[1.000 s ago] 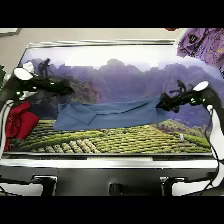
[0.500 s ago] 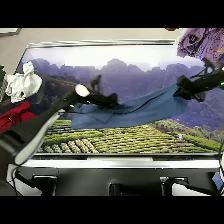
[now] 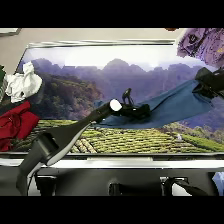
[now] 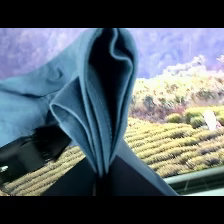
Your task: Fold the clothes and pants, and hang the long-sleeved shirts on hangers.
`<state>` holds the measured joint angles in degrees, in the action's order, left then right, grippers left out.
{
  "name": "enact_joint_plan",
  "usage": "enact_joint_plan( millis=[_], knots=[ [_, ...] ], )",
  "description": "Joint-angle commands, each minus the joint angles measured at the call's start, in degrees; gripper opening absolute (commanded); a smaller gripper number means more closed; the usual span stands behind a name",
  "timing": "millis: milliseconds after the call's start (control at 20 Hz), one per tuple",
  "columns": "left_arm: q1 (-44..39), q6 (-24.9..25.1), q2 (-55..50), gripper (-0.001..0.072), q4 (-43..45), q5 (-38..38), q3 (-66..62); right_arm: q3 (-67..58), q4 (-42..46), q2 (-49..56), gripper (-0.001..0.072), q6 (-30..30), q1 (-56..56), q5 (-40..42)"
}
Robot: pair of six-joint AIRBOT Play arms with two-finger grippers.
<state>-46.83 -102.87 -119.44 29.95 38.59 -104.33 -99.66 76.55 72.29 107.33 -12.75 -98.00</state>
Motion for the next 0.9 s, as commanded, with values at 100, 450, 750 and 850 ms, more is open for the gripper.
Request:
enact_joint_plan(
  millis=[100, 450, 750, 850],
  knots=[
    [-5.40, -2.21, -7.48, 0.0022, -6.51, -3.48, -9.64, -0.50, 0.63, -2.12, 0.0030, 1.44, 0.04, -2.45],
    [-2.64, -2.21, -6.40, 0.0020, 1.66, 6.99, -11.08, -0.50, 3.65, -2.03, 0.0030, 1.68, 0.04, -1.40],
    [10.86, -2.16, 7.28, 0.0021, 32.48, 31.23, -11.08, -0.44, -0.72, -1.79, 0.0031, 8.92, 4.15, 2.69],
    [16.48, -2.14, 12.63, 0.0022, 40.24, 36.83, -11.08, -0.37, -0.68, -0.96, 0.0031, 12.81, 9.16, 5.27]
  ],
)
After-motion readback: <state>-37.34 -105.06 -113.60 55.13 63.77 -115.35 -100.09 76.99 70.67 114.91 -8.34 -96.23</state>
